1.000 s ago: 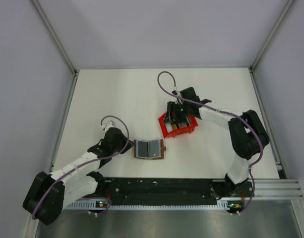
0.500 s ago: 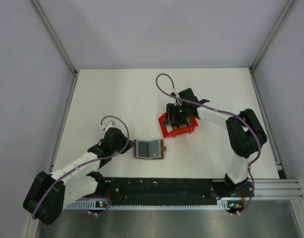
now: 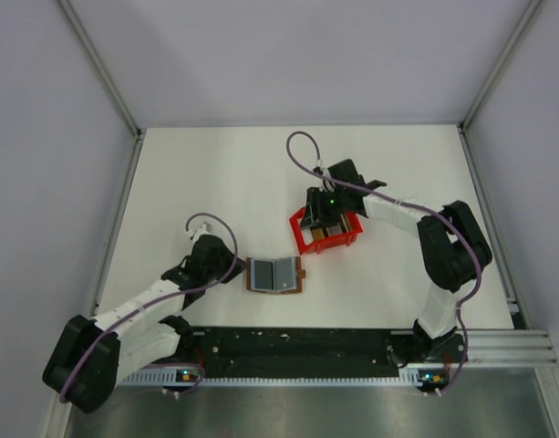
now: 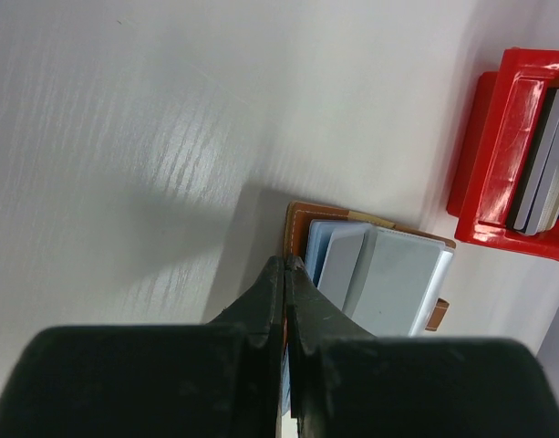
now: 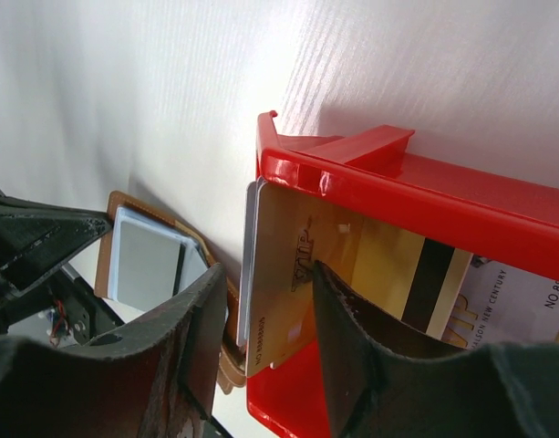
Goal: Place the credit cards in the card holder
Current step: Pick up the credit card from the storage box.
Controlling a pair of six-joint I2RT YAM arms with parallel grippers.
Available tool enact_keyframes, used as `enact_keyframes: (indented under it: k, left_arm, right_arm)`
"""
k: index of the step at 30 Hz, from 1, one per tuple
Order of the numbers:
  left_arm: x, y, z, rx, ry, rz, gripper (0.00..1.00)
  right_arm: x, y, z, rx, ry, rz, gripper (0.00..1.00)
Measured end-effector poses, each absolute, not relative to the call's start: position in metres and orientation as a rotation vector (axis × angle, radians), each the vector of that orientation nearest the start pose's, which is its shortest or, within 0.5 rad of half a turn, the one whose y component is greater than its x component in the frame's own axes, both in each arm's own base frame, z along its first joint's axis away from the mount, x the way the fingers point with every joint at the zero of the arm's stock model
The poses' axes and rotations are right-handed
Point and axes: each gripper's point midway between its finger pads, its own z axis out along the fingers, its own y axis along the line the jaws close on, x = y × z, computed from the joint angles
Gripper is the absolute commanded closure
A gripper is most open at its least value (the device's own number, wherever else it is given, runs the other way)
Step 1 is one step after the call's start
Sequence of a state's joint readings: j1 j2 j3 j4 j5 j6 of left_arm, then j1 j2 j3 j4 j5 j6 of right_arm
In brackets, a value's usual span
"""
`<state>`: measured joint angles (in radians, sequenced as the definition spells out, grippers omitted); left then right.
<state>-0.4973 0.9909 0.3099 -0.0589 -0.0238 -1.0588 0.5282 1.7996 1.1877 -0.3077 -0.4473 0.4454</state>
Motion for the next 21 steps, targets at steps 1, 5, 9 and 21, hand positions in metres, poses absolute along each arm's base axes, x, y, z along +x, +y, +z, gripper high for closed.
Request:
enact_keyframes:
  k: [1,5,9,21]
  left_arm:
    - [0.226,-0.159,0.043,-0.687,2.337,-0.733,1.0]
    - [0.226,-0.159,0.042,-0.688,2.338,-0.733,1.0]
    - [0.226,-0.159,0.042,-0.687,2.338,-0.733,1.0]
    - [0.226,-0.16,0.043,-0.687,2.339,-0.736,1.0]
  right_arm:
    - [0.317,0.292,0.077,-0.308,2.604,0.937,0.61]
    - [0.317,0.292,0.077,-0.307,2.605,0.936,0.72]
    - [0.318,0.291,0.077,-0.302,2.605,0.927,0.79]
    - [0.327,0.282,0.091,-0.273,2.564,0.908,0.87]
